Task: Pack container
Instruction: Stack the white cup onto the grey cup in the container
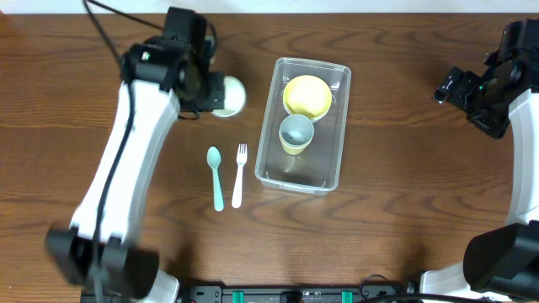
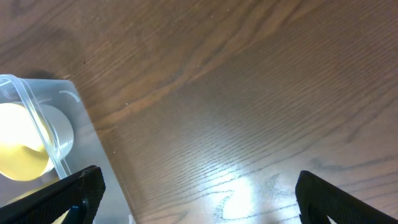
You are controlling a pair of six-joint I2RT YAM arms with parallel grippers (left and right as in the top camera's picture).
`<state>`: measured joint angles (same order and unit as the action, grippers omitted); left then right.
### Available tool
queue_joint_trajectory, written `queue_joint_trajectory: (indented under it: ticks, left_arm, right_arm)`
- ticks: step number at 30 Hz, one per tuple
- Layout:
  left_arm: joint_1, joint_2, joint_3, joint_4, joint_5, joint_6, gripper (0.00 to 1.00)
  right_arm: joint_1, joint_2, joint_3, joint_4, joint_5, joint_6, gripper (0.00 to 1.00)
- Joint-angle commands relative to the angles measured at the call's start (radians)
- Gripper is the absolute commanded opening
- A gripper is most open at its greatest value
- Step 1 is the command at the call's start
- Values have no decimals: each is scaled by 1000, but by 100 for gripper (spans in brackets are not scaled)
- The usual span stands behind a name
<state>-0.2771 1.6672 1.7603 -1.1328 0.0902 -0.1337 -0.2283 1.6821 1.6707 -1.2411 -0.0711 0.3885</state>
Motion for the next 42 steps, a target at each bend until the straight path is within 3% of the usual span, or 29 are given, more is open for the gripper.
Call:
queue_joint_trajectory:
  ticks: [1, 8, 21, 23, 26, 27, 31, 38, 42]
  left_arm:
    - [-125, -54, 11, 11, 29, 10, 6]
    - [-313, 20, 11, 35, -144, 10, 6]
    - [-331, 319, 11, 27, -124, 8, 6]
    - [-331, 353, 11, 28, -124, 3, 14]
    - [-331, 381, 11, 28, -124, -18, 45]
    - [-331, 381, 11, 29, -124, -19, 50]
    - [-330, 352, 25, 23, -125, -37, 63]
    - [-330, 197, 54, 14, -128, -37, 69]
    - [-307, 88, 54, -7, -154, -37, 79]
  right_arm:
    - [-6, 4, 0, -1, 3, -1, 99]
    - [-6, 4, 0, -1, 3, -1, 99]
    - [-6, 4, 0, -1, 3, -1, 99]
    - [-6, 4, 0, -1, 3, -1, 99]
    - [-6, 4, 0, -1, 3, -1, 99]
    - [-6, 4, 0, -1, 3, -1, 99]
    - [-6, 4, 0, -1, 3, -1, 99]
    - [-6, 4, 0, -1, 3, -1, 99]
    - [-6, 4, 0, -1, 3, -1, 99]
